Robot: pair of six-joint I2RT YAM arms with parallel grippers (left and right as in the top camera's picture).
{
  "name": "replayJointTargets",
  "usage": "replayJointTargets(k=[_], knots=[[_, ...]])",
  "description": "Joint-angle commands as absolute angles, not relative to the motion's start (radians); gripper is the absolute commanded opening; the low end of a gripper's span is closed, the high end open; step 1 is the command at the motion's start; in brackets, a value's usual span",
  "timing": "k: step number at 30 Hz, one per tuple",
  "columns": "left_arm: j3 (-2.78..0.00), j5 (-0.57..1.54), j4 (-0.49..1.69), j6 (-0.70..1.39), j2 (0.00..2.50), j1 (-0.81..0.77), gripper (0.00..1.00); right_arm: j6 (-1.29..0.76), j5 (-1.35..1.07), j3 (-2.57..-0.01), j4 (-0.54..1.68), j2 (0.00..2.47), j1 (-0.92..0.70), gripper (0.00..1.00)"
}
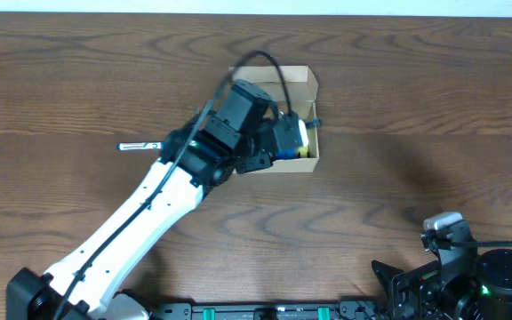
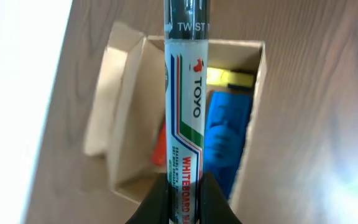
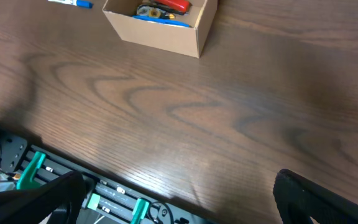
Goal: Pack container
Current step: 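Carry the marker with the left gripper and drop it into the box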
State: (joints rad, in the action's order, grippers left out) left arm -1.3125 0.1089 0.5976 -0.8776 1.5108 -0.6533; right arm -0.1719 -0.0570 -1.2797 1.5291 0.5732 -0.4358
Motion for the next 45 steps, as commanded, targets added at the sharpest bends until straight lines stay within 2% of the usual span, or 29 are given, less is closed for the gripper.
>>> replayJointTargets(k=[1, 7, 11, 23, 24, 25, 38, 40, 43, 45], knots=[[-1.328, 0.060, 0.592, -1.081, 1.565, -0.648, 0.06, -0.163, -0.064, -1.282, 1.531, 0.572, -0.432, 0.99], [-1.328, -0.028, 0.585, -1.203, 1.670, -0.648, 0.06, -0.163, -0.064, -1.282, 1.531, 0.572, -0.432, 0.99], [-1.328, -0.121, 0.548, -1.211, 1.735, -0.646, 0.06, -0.163, -0.064, -1.282, 1.531, 0.572, -0.432, 0.99], [-1.329, -0.124, 0.537, -1.208, 1.818, -0.635, 0.07, -0.163, -0.064, -1.282, 1.531, 0.572, -0.432, 0.99], [-1.329, -0.128, 0.532, -1.206, 1.818, -0.635, 0.19, -0.163, -0.064, -1.282, 1.531, 0.572, -0.432, 0.99], [-1.329, -0.141, 0.518, -1.192, 1.817, -0.635, 0.25, -0.163, -0.064, -1.282, 1.531, 0.572, -0.432, 0.99], [-1.334, -0.164, 0.500, -0.954, 1.673, -0.649, 0.31, -0.163, -0.064, -1.282, 1.531, 0.572, -0.432, 0.99], [-1.334, -0.165, 0.504, -0.875, 1.620, -0.649, 0.37, -0.163, -0.064, -1.282, 1.531, 0.572, -0.432, 0.99], [-1.335, -0.168, 0.516, -0.734, 1.534, -0.647, 0.54, -0.163, -0.064, -1.282, 1.531, 0.572, -0.432, 0.99], [-1.335, -0.169, 0.529, -0.632, 1.473, -0.640, 0.56, -0.163, -0.064, -1.282, 1.531, 0.572, -0.432, 0.99]])
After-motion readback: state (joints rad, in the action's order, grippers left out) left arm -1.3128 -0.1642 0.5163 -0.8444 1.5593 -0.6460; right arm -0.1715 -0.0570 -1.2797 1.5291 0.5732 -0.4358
